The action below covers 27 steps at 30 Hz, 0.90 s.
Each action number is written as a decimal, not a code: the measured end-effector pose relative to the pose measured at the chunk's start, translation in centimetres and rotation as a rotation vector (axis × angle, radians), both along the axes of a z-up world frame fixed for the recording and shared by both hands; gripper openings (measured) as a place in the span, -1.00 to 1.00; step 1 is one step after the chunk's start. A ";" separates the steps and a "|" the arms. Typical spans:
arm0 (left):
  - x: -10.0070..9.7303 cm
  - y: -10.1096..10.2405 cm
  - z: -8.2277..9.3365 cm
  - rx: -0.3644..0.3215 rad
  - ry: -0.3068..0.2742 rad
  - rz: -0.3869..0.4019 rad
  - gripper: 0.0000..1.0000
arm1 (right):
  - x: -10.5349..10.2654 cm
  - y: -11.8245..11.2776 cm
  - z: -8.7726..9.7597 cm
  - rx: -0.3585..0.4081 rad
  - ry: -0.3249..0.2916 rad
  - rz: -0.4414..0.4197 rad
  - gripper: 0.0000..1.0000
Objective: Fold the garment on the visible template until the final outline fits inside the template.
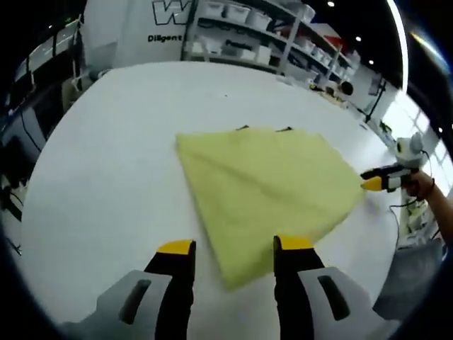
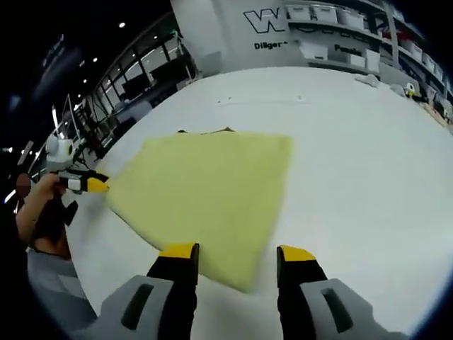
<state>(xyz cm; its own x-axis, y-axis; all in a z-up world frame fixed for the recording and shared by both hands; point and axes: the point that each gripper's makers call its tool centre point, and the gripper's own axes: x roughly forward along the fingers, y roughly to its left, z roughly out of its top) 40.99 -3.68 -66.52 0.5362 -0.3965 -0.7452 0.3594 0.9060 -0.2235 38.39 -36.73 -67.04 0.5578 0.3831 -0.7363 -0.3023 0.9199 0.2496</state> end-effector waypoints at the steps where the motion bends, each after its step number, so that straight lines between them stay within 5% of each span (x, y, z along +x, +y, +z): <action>1: -0.3 0.0 -0.2 0.007 0.013 -0.004 -0.24 | 0.0 -0.1 -0.1 0.003 0.000 -0.004 -0.30; 9: -1.3 0.2 -0.5 0.033 0.008 0.025 -0.75 | -0.6 0.0 0.1 -0.008 0.004 0.009 -0.70; 15: -1.9 0.3 -0.4 0.044 0.000 0.022 -0.86 | -1.1 -0.3 -0.5 -0.008 0.020 -0.003 -1.00; 27: -3.4 1.0 -0.5 0.073 0.021 -0.007 -0.95 | -1.8 0.4 -0.4 -0.006 0.048 0.010 -1.00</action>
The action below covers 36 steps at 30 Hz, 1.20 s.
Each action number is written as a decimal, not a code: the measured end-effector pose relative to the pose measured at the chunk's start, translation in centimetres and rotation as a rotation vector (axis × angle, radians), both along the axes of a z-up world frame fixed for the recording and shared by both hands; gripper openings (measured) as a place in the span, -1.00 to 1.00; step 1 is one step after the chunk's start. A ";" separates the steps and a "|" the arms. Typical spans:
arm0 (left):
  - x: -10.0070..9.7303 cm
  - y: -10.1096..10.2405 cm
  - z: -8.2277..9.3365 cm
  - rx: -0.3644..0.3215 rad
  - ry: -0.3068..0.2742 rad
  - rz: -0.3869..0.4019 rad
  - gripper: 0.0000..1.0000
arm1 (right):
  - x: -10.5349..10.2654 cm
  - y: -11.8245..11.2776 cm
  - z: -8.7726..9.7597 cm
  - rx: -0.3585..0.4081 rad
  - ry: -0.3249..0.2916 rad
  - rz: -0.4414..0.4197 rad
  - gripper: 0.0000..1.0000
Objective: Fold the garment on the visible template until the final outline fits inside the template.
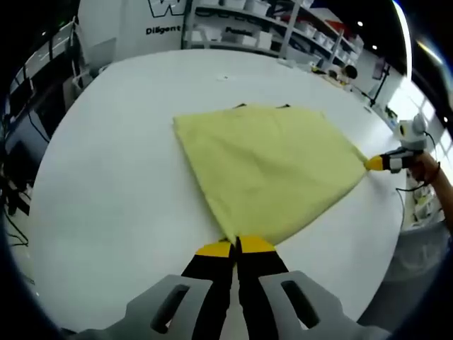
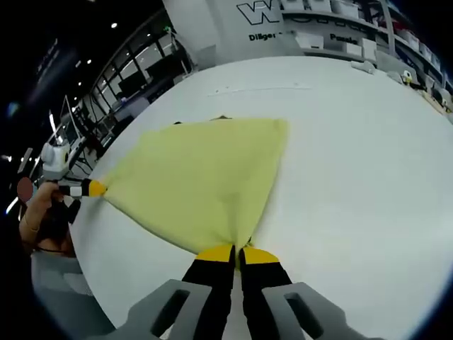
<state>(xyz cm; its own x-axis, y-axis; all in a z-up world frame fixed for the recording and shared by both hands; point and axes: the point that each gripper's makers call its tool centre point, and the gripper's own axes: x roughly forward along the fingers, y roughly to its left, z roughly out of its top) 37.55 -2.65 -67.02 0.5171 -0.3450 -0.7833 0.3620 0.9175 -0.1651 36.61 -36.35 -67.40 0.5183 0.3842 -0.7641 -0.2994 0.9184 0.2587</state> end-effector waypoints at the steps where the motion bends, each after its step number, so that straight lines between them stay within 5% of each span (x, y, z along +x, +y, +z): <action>1: -0.2 0.1 0.0 -0.002 -0.002 -0.006 -0.95 | -0.1 0.0 0.0 -0.006 -0.003 0.005 -1.00; 24: -3.0 0.9 -0.3 0.033 0.016 -0.054 -0.94 | -2.0 0.7 0.2 0.002 0.003 0.062 -1.00; 32: -2.9 0.8 -0.4 0.026 -0.002 -0.046 -0.92 | -1.7 0.1 -0.2 -0.030 0.009 0.013 -0.88; 36: -2.7 1.1 0.0 -0.004 0.001 0.010 -0.66 | -1.7 -0.3 0.1 -0.041 -0.007 0.006 -0.73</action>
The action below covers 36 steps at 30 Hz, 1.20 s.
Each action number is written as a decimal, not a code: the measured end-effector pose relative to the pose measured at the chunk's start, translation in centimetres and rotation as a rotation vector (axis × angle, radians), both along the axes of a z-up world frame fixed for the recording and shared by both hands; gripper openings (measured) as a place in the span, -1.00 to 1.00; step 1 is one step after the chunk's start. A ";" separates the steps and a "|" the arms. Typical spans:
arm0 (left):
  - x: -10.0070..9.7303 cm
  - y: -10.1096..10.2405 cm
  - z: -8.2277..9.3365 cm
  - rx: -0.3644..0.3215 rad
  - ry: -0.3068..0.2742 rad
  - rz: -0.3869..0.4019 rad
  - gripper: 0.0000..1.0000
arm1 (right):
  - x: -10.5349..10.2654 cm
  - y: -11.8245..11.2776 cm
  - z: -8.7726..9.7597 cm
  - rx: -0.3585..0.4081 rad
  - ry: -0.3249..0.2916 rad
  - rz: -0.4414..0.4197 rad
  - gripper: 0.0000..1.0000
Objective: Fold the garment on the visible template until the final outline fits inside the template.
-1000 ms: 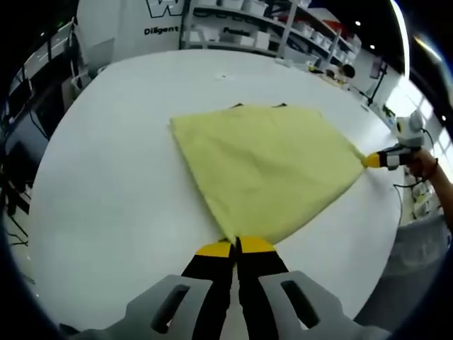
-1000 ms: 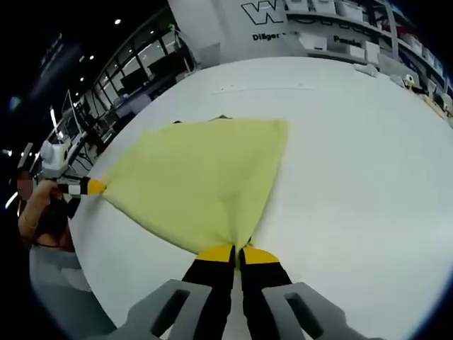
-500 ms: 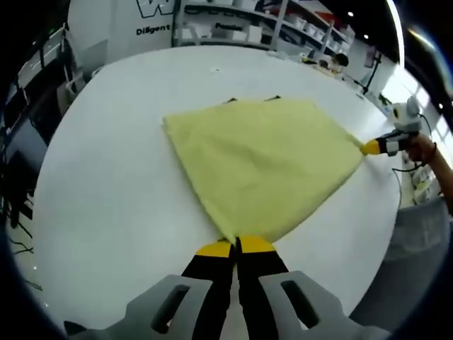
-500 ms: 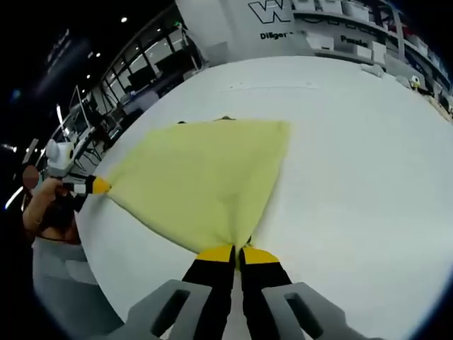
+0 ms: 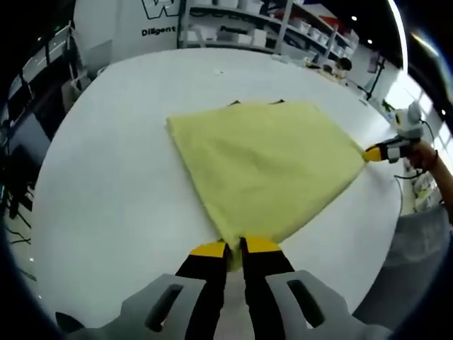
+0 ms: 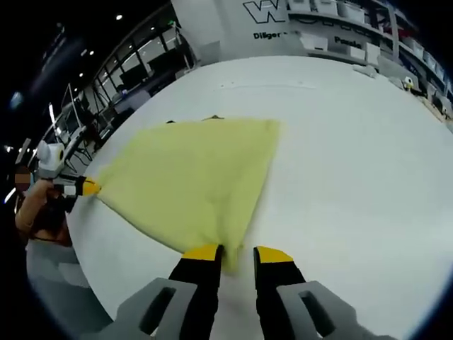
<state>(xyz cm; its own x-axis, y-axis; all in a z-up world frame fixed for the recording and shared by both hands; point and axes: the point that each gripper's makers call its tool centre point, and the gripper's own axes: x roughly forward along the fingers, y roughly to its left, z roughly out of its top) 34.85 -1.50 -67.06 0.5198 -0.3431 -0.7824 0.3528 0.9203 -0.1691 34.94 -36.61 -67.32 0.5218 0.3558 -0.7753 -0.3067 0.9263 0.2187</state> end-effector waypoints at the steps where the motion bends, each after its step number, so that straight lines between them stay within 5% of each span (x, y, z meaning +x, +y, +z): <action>1: 0.1 0.0 0.2 -0.010 -0.011 0.014 -0.56 | 0.0 -0.1 0.3 0.002 -0.015 -0.007 -0.71; 6: -0.1 0.1 1.4 -0.016 -0.045 0.022 -0.28 | 0.0 -0.3 1.5 -0.015 -0.053 -0.018 -0.15; 16: -1.9 -0.6 4.6 -0.028 -0.136 0.021 0.37 | -1.6 1.0 4.8 0.017 -0.129 -0.016 0.58; 23: -3.8 -1.0 5.9 -0.056 -0.165 0.041 0.65 | -3.9 2.1 6.3 0.041 -0.150 -0.003 0.78; 28: -5.3 -0.3 7.0 -0.008 -0.213 0.048 0.83 | -5.7 2.7 7.1 0.055 -0.167 0.006 0.98; 36: -7.5 -0.9 8.2 0.006 -0.260 0.021 0.98 | -8.7 2.3 8.0 0.040 -0.188 -0.007 0.99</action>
